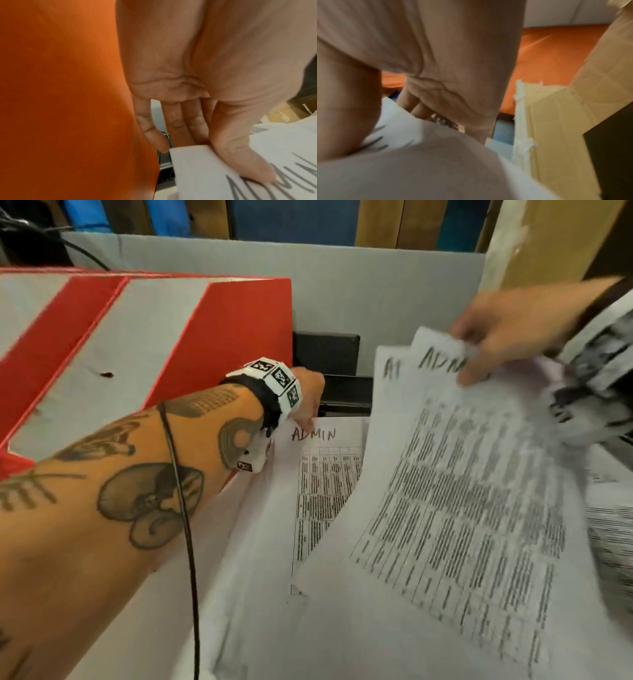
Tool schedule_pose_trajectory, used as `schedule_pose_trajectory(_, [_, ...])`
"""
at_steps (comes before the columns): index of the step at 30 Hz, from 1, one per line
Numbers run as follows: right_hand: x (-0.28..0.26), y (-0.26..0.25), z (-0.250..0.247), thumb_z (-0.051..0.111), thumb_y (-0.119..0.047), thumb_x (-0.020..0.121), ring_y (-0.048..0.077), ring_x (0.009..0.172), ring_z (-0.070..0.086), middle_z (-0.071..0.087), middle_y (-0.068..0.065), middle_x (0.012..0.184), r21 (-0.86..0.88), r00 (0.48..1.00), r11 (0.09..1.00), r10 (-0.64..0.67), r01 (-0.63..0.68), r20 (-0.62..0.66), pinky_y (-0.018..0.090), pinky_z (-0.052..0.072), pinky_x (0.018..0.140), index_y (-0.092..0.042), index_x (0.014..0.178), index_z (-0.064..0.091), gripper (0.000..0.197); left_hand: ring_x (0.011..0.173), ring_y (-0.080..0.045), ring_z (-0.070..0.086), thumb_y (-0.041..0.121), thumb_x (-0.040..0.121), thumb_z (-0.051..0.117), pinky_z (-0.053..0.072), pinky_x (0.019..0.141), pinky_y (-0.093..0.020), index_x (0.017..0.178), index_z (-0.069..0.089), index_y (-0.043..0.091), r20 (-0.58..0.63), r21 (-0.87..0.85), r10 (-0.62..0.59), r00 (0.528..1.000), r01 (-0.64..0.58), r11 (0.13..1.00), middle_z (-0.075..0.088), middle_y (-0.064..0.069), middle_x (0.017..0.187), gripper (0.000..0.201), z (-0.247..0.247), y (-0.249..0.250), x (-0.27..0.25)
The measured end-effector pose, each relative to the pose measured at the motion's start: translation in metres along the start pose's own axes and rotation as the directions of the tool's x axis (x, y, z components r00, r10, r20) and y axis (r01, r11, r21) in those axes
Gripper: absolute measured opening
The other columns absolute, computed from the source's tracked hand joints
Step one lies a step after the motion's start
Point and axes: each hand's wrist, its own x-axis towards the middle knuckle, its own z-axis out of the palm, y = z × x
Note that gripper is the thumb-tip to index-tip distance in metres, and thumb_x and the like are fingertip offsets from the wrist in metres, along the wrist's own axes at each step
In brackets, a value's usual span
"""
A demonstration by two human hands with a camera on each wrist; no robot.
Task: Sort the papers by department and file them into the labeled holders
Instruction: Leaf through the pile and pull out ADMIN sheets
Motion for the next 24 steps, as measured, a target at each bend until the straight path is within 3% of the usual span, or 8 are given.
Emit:
schedule_pose_trajectory(3, [0.022,-0.047,0.051,0.081,-0.008,0.078,0.023,0.069,0.069,0.076,0.008,0.082,-0.077,0.999,0.996,-0.032,0.035,0.038,0.036,0.055,0.059,-0.011,0.095,0.078,0.017,0.088,-0.029,0.07,0.033,0.079,0.087,0.061,0.079,-0.042,0.102,0.072,0.014,-0.127,-0.026,-0.007,0.992,0.004,1.0,0.071,-0.005,0.091,0.034,-0.004,-0.003,-0.005])
schedule_pose_trajectory(7, [0.05,-0.061,0.09,0.075,-0.02,0.079,0.033,0.093,0.069,0.073,0.013,0.107,0.002,0.995,0.997,-0.083,0.083,-0.064,0.048,0.061,0.08,-0.012,0.102,0.074,0.024,0.082,-0.03,0.066,0.026,0.085,0.078,0.058,0.073,-0.04,0.096,0.073,0.022,-0.301,-0.279,-0.075,0.951,-0.012,0.96,0.065,-0.003,0.087,0.012,-0.007,-0.005,-0.013])
schedule_pose_trajectory(10, [0.06,-0.065,0.098,0.075,-0.019,0.084,0.027,0.093,0.068,0.071,0.009,0.109,0.049,0.993,0.994,-0.096,0.099,-0.067,0.047,0.06,0.081,-0.011,0.105,0.072,0.022,0.088,-0.019,0.073,0.031,0.091,0.072,0.06,0.077,-0.034,0.084,0.08,0.032,-0.229,-0.539,0.029,0.973,-0.151,0.829,0.078,0.01,0.087,0.011,-0.002,-0.01,-0.017])
schedule_pose_trajectory(13, [0.06,-0.059,0.09,0.079,-0.011,0.085,0.028,0.091,0.07,0.074,0.009,0.102,0.082,0.994,0.991,-0.108,0.11,-0.024,0.045,0.06,0.079,-0.009,0.108,0.069,0.026,0.086,-0.014,0.071,0.04,0.103,0.057,0.059,0.078,-0.034,0.082,0.077,0.032,-0.172,-0.712,-0.032,0.985,-0.102,0.695,0.077,0.008,0.089,0.03,0.008,-0.012,-0.017])
schedule_pose_trajectory(16, [0.057,-0.048,0.078,0.084,-0.009,0.082,0.015,0.081,0.069,0.073,-0.002,0.093,0.104,0.996,0.991,-0.084,0.081,0.031,0.038,0.058,0.073,-0.013,0.114,0.061,0.039,0.097,-0.024,0.067,0.031,0.109,0.042,0.054,0.08,-0.035,0.118,0.071,0.013,-0.068,-0.527,-0.069,0.995,0.023,0.85,0.072,-0.009,0.118,0.035,0.024,-0.012,-0.008])
schedule_pose_trajectory(18, [0.059,-0.037,0.071,0.086,-0.011,0.08,0.012,0.081,0.071,0.076,-0.004,0.094,0.073,0.995,0.996,-0.056,0.05,0.087,0.037,0.06,0.079,-0.015,0.114,0.067,0.04,0.116,-0.027,0.062,0.033,0.102,0.057,0.051,0.093,-0.037,0.133,0.065,0.015,0.024,-0.312,-0.071,0.997,0.075,0.947,0.065,-0.007,0.134,0.037,0.027,-0.007,-0.008])
schedule_pose_trajectory(21, [0.06,-0.03,0.068,0.089,-0.013,0.077,0.011,0.082,0.076,0.08,-0.007,0.09,0.062,0.988,0.998,-0.04,0.031,0.148,0.039,0.063,0.084,-0.019,0.103,0.08,0.028,0.115,-0.027,0.065,0.039,0.084,0.083,0.055,0.09,-0.039,0.131,0.065,0.016,0.136,-0.142,-0.05,0.989,0.069,0.987,0.067,-0.004,0.129,0.056,0.025,-0.002,-0.011])
schedule_pose_trajectory(24, [0.06,-0.028,0.077,0.089,-0.013,0.077,-0.001,0.07,0.073,0.077,-0.019,0.075,0.058,0.987,0.998,-0.035,0.027,0.158,0.026,0.058,0.07,-0.026,0.088,0.078,0.02,0.099,-0.029,0.067,0.031,0.082,0.086,0.054,0.074,-0.039,0.123,0.064,0.012,0.018,-0.179,-0.115,0.993,0.117,0.977,0.068,-0.007,0.11,0.05,0.022,-0.002,-0.009])
